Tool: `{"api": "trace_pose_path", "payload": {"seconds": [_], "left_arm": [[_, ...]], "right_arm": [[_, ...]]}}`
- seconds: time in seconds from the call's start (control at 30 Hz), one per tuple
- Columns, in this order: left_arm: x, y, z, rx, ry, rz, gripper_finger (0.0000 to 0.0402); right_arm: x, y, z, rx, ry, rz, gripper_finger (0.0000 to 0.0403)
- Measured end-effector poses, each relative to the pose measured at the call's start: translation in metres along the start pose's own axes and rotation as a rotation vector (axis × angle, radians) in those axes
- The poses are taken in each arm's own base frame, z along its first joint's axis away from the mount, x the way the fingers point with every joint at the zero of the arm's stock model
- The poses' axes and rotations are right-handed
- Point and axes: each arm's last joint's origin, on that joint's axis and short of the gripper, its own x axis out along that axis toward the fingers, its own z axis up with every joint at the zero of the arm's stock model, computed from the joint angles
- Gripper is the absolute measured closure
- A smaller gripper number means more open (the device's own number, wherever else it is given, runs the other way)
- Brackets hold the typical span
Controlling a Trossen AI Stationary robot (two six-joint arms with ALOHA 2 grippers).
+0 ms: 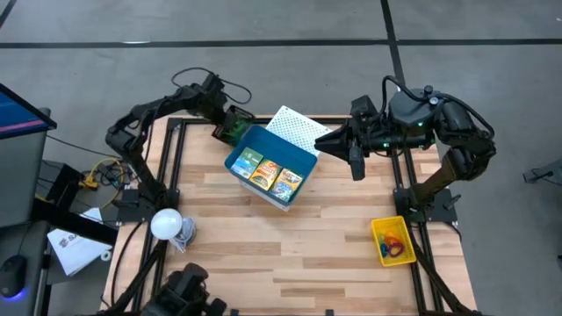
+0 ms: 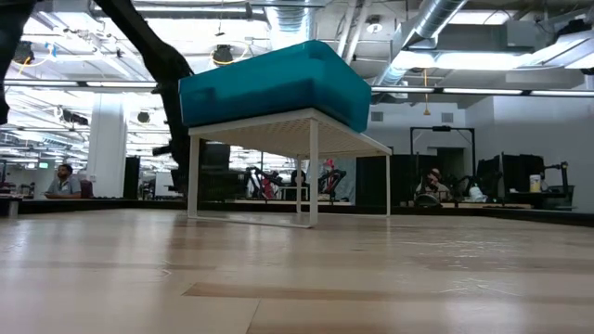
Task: Pick & Place Office Desk Supplies
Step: Put the black bin with rubber bands on the shelf
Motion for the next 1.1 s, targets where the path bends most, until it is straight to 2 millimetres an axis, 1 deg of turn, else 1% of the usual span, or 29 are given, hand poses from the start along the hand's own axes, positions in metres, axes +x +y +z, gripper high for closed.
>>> {"api": "trace_pose_path", "payload": {"seconds": [0.07, 0.13, 0.23, 0.4, 0.47, 0.57, 0.67, 0.77, 0.93, 1.1], "left_arm": [[-0.016, 0.003, 0.002, -0.011, -0.017, -0.002, 0.0401], [-0.034, 0.004, 0.008, -0.016, -0.048, -0.001, 0.0401], [-0.06, 0.005, 0.022, -0.024, -0.082, 0.0, 0.0401], [-0.11, 0.001, 0.054, -0.016, -0.192, -0.013, 0.0401], [-0.124, -0.001, 0.066, -0.016, -0.192, -0.032, 0.0401], [-0.138, -0.006, 0.083, -0.012, -0.168, -0.051, 0.0401], [-0.142, -0.016, 0.097, 0.001, -0.135, -0.064, 0.0401], [-0.14, -0.03, 0.109, 0.008, -0.112, -0.098, 0.0401], [-0.123, -0.055, 0.122, 0.009, -0.073, -0.162, 0.0401], [-0.107, -0.084, 0.128, 0.018, -0.066, -0.19, 0.0401]], "right_arm": [[0.0, -0.001, -0.001, -0.008, 0.011, -0.006, 0.0334], [0.0, -0.001, -0.002, -0.019, 0.016, -0.008, 0.0334], [0.0, -0.001, -0.002, -0.031, 0.016, -0.008, 0.0334], [-0.002, 0.003, -0.003, -0.059, 0.021, 0.008, 0.0334], [-0.004, 0.005, -0.004, -0.067, 0.023, 0.018, 0.0334], [-0.005, 0.007, -0.007, -0.082, 0.044, 0.021, 0.0334], [-0.006, 0.009, -0.01, -0.091, 0.065, 0.024, 0.0334], [-0.007, 0.01, -0.013, -0.099, 0.084, 0.027, 0.0334], [-0.007, 0.011, -0.015, -0.104, 0.093, 0.027, 0.0334], [-0.008, 0.009, -0.017, -0.12, 0.124, 0.011, 0.0334]]}}
